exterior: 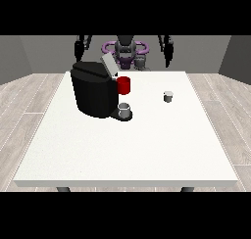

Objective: Insert the coffee pod into the coffee machine and close the lid

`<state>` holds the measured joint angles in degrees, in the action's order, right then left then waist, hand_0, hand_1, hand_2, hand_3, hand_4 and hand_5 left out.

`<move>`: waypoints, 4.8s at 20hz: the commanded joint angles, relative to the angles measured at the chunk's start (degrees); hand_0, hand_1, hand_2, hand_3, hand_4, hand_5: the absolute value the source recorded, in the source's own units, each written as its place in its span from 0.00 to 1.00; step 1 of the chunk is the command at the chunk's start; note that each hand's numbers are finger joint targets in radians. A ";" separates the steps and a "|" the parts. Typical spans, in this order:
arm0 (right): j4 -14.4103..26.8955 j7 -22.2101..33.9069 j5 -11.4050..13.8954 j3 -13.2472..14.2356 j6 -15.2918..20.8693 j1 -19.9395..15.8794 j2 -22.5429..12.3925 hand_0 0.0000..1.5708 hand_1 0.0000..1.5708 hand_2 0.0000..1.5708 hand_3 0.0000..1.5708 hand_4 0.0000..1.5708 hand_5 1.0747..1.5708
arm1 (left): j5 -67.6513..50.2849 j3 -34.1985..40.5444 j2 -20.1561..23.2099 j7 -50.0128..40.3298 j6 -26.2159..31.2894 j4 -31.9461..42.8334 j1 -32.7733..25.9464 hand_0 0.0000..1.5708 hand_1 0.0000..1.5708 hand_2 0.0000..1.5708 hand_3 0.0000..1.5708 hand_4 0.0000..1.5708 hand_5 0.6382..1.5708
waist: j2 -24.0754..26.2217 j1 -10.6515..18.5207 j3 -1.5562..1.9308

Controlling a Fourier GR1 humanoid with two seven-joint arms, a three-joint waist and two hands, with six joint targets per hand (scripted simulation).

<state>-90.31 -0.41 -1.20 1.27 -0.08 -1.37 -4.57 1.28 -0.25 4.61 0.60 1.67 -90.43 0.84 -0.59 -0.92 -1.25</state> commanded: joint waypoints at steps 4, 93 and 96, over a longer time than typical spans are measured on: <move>2.38 -3.84 1.40 -0.77 -1.06 2.24 -0.13 0.00 0.00 0.00 0.00 0.00 1.00 | -0.68 3.56 9.93 6.42 9.36 2.96 0.65 0.00 0.00 0.00 0.00 0.00 1.00 | -1.09 0.60 1.24; 20.26 0.29 12.26 -2.11 10.57 -15.47 3.76 0.00 0.00 0.00 0.00 0.00 1.00 | 38.92 2.69 14.86 5.48 22.55 48.44 56.28 0.88 0.88 0.89 0.88 0.33 1.00 | -2.54 -9.51 1.25; 20.79 -1.73 11.14 -0.02 10.87 -15.03 2.71 0.00 0.00 0.00 0.00 0.00 1.00 | 37.80 4.30 16.45 4.32 25.15 47.94 58.67 0.78 0.78 0.81 0.82 0.32 1.00 | -3.06 -9.41 1.26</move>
<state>-69.02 -1.64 10.51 -0.01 10.54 -15.61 -1.13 41.28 1.04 19.19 6.57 23.35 -42.57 55.62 -3.19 -9.61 0.02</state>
